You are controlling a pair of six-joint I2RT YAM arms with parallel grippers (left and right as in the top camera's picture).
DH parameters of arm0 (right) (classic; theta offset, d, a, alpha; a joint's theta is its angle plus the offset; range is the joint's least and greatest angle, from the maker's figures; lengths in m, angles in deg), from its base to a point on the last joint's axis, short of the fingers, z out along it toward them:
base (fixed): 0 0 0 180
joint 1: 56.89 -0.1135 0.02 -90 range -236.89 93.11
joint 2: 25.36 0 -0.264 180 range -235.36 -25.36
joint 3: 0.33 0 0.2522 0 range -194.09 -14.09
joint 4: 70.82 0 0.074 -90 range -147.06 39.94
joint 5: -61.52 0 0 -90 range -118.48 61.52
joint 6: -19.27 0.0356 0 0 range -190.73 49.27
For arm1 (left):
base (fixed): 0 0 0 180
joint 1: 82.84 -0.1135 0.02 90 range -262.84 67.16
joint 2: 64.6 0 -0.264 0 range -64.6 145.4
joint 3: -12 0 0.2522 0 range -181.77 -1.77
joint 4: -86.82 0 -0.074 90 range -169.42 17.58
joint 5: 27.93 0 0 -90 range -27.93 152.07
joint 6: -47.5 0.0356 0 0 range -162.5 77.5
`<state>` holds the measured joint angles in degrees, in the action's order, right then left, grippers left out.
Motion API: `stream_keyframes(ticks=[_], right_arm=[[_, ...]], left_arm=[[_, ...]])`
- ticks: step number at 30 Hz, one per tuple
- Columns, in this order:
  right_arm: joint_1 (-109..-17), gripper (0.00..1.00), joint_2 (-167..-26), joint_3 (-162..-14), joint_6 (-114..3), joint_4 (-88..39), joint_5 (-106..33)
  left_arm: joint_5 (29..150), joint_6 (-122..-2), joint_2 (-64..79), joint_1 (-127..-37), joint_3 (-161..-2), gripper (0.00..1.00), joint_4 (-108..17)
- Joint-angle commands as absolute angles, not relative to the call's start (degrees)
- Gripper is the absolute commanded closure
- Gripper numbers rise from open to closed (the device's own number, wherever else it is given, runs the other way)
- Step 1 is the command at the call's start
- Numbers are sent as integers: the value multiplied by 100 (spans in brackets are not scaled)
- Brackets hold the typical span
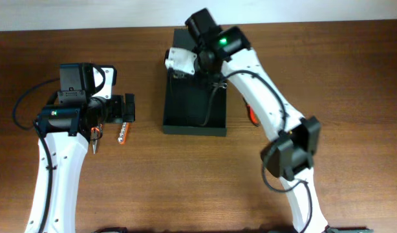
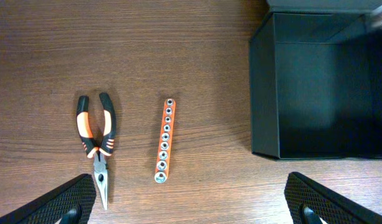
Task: Pack container
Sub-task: 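Carry the wrench into the green box and open right gripper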
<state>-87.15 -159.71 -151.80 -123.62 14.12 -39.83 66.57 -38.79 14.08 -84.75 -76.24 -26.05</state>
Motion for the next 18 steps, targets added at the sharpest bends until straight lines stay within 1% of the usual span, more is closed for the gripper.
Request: stream_keyframes(ticks=[1,5,13,18], right_arm=[[-8726,96,-16270,-15189,-13266,1340,-3972],[-8726,96,-16640,-15189,-13527,1167,-4007],[-8720,96,-17123,-15189,-13520,472,-4027],[-8715,96,-17278,-15189,-13426,308,-4053]], left_arm=[[6764,-3766,1447,-8499,-7692,0,-2623],[6766,-3766,1447,-8499,-7692,0,-2621],[6766,-3766,1449,-8499,-7692,0,-2619],[6768,-3766,1447,-8499,-7692,0,-2590]])
